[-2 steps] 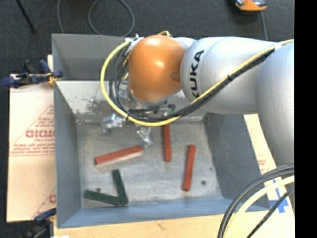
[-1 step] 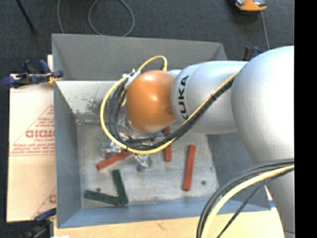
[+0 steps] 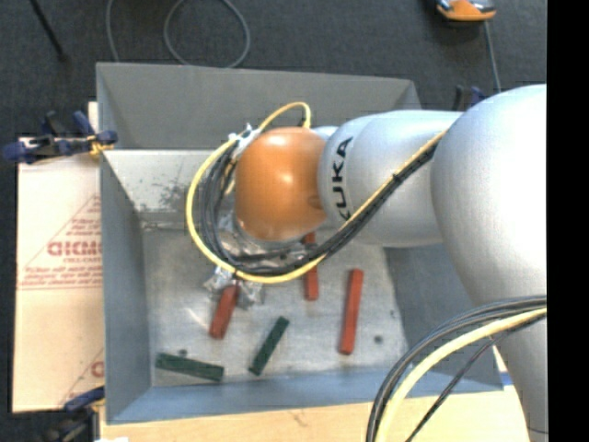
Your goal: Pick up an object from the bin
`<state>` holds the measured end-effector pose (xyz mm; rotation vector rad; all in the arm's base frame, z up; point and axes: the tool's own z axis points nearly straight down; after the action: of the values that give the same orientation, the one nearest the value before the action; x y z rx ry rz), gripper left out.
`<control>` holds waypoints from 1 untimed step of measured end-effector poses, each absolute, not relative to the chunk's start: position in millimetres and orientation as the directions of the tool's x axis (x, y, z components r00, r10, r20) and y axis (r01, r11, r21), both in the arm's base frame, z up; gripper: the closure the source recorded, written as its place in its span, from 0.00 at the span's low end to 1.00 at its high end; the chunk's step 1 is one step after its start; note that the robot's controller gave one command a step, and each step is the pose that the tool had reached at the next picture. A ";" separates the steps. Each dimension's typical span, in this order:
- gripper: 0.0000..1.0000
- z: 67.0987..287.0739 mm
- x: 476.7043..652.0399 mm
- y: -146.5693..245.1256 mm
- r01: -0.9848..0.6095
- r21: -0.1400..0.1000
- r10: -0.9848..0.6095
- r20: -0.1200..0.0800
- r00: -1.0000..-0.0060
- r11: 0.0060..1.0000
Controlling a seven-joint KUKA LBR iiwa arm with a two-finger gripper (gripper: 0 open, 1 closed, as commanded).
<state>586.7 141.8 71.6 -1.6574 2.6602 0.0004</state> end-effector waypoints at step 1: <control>1.00 70.2 543.2 99.8 -0.846 0.001 -0.846 0.000 -0.533 0.533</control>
Offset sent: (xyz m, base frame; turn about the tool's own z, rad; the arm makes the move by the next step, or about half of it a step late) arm -0.0434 -0.0400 -0.0016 0.1042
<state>543.2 99.8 70.2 -1.5180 2.7513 0.0007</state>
